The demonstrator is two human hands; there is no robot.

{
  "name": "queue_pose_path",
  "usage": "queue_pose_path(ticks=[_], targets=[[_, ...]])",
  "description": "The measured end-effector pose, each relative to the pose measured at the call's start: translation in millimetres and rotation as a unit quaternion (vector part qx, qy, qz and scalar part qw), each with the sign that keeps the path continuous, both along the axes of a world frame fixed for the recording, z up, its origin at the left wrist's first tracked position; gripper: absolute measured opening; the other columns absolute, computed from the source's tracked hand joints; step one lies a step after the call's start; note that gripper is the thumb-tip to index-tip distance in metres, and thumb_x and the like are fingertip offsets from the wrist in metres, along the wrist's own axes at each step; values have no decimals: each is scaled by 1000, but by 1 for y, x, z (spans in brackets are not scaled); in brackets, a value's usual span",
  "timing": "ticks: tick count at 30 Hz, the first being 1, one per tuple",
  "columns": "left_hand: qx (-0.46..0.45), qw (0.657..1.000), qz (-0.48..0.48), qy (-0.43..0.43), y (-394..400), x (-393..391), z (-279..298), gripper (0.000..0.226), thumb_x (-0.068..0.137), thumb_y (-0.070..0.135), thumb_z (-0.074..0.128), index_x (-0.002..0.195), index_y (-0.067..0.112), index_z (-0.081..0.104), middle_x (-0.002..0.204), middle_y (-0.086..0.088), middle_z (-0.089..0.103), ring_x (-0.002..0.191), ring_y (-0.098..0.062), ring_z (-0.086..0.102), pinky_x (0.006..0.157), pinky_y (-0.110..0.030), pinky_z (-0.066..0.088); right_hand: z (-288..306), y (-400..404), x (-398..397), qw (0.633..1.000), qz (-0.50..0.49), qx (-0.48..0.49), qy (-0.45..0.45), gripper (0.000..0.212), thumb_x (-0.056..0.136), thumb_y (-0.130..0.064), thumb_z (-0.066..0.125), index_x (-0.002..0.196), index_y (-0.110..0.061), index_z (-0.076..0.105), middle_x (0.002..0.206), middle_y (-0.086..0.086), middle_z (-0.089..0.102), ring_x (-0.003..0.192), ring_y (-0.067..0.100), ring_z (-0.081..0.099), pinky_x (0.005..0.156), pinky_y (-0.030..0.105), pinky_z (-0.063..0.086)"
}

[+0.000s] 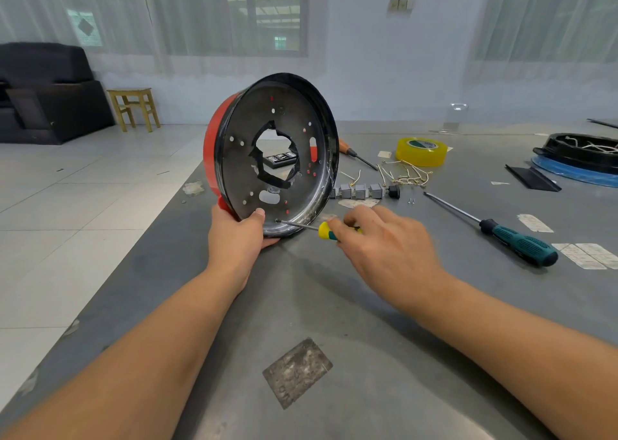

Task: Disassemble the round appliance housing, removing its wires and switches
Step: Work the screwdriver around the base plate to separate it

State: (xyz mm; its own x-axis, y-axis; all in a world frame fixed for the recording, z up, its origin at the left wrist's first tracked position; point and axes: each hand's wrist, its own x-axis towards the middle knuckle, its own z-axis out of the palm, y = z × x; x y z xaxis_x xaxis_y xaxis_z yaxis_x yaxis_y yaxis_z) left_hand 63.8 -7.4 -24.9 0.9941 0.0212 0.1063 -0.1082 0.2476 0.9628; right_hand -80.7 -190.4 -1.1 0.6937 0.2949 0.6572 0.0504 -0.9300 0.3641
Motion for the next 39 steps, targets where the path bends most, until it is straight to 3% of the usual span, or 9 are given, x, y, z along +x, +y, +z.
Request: queue_pose_path(ticks=[4,10,12,14,17,22,26,34,39], targets=[[-1,1000,10,11,0,2,-1,30,100,4,63,112,29,53,113,6,68,98,-21,73,76,-48,66,2,5,2,942,76,326,36,36,81,-40,83,114,-37,70,120,-13,55,91,6,60,75,19,47],[-9,1000,19,14,1,6,-1,33,99,4,64,110,32,52,113,8,67,93,-13,71,69,-39,66,7,6,7,572,175,799,60,24,85,-33,81,102,-19,71,95,2,73,89,24,76,82,33,62],[-4,1000,19,19,1,7,-2,30,99,4,64,115,27,53,114,6,67,94,-14,72,68,-39,66,8,6,8,512,179,837,73,38,87,-46,72,105,-12,66,95,11,75,85,28,77,77,35,63],[3,1000,20,22,1,8,-3,28,99,5,65,116,24,53,113,5,67,93,-15,72,68,-38,66,8,6,8,548,127,819,113,57,85,-68,56,105,-15,60,81,12,75,66,26,73,56,33,60],[17,999,23,18,1,8,-4,28,98,6,66,104,30,51,112,5,66,91,-15,71,65,-35,65,5,-5,8,699,22,702,133,57,91,-80,36,96,-28,60,56,3,64,44,13,56,40,21,41],[23,999,12,21,1,8,-3,33,97,5,66,124,20,54,118,0,68,98,-22,74,72,-45,67,10,-27,7,850,20,509,135,26,98,-59,48,96,-34,53,72,-8,59,66,10,55,52,19,39],[28,999,5,16,2,6,-3,32,97,6,66,120,23,55,117,1,69,99,-25,74,76,-48,67,15,-41,-2,972,110,172,119,28,95,-27,66,120,-18,57,104,-1,55,88,10,47,81,25,46],[41,999,0,5,1,7,-5,34,97,6,66,107,36,54,114,6,69,99,-24,74,76,-49,66,16,-32,-4,947,40,303,99,38,99,-62,22,123,-35,34,66,-7,56,56,11,50,49,32,30],[38,999,7,4,1,9,-6,34,97,7,67,104,38,53,112,8,69,97,-22,75,77,-49,66,1,-29,-5,859,140,480,106,23,99,-35,62,115,-41,47,97,-26,56,82,5,56,66,12,46]])
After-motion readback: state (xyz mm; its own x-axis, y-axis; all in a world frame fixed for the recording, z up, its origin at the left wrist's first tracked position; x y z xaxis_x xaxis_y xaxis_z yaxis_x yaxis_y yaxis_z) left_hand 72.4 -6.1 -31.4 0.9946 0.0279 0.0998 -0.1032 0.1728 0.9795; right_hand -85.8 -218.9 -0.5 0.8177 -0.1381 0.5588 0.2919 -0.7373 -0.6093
